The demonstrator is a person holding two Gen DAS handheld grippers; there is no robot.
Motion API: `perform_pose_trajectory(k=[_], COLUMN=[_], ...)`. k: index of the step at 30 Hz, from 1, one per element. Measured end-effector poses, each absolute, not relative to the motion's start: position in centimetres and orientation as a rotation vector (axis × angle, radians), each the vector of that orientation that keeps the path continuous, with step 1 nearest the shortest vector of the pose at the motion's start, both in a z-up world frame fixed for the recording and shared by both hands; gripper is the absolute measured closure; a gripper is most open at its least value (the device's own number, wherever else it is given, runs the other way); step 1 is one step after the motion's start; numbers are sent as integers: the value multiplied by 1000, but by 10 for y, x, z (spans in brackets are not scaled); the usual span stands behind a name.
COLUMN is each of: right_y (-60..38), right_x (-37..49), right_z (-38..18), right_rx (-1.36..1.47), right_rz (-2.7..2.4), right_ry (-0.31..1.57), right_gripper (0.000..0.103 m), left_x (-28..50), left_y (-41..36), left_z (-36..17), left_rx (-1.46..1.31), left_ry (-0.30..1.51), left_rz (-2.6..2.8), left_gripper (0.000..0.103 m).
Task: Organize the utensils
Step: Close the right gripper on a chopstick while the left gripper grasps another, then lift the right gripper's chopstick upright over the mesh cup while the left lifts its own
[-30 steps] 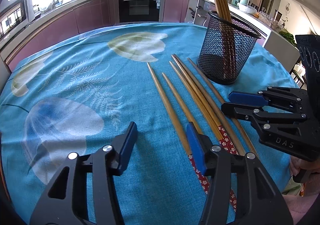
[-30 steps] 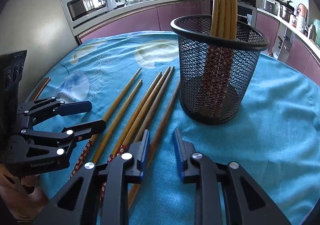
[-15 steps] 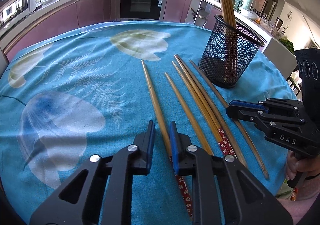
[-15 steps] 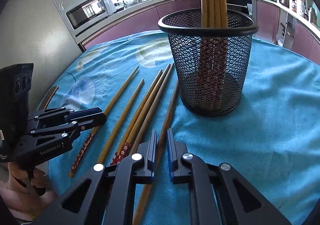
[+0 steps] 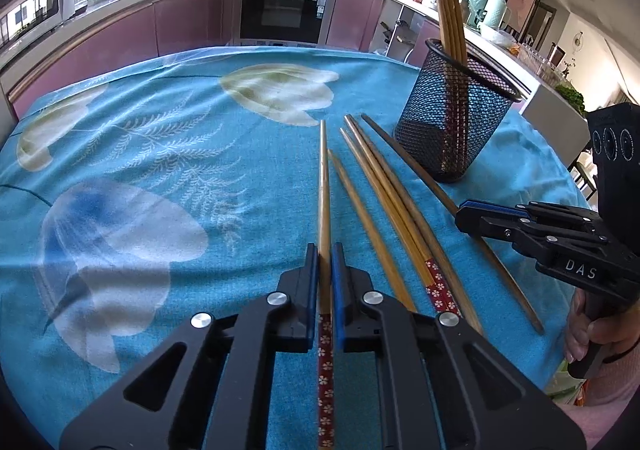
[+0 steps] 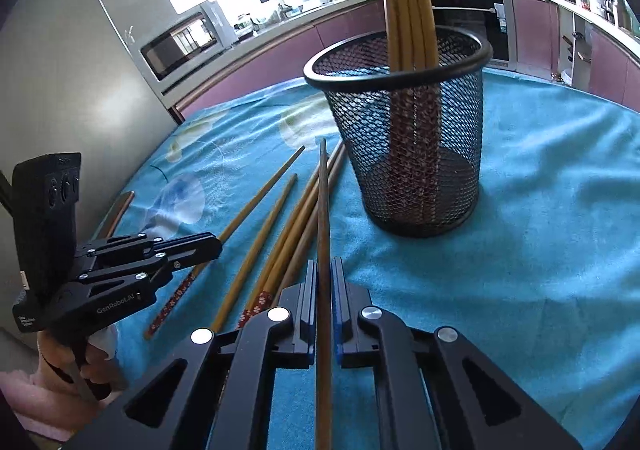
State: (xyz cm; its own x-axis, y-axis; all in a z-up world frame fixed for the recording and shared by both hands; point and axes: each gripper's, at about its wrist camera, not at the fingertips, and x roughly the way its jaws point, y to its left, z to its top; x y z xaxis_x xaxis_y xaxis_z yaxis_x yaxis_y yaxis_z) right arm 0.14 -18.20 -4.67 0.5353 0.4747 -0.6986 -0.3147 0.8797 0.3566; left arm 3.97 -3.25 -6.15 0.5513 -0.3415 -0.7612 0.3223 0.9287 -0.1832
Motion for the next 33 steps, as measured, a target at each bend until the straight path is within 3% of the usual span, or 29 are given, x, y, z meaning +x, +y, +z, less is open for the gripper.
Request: perform_pose_trajectory(k=[22,33], right_y=[-161,-178], right_x=[4,-9], right_z=[-52,-24], right_rx=[41,95], right_rz=[492,524], right_ry=[935,822], right_gripper=[94,97], left_x=[44,45], left_y=[-57,-48], left_z=[-69,-48], left_rx=[65,-1], left_ry=[950,911], left_rz=[-511,-519], left_gripper=[90,95])
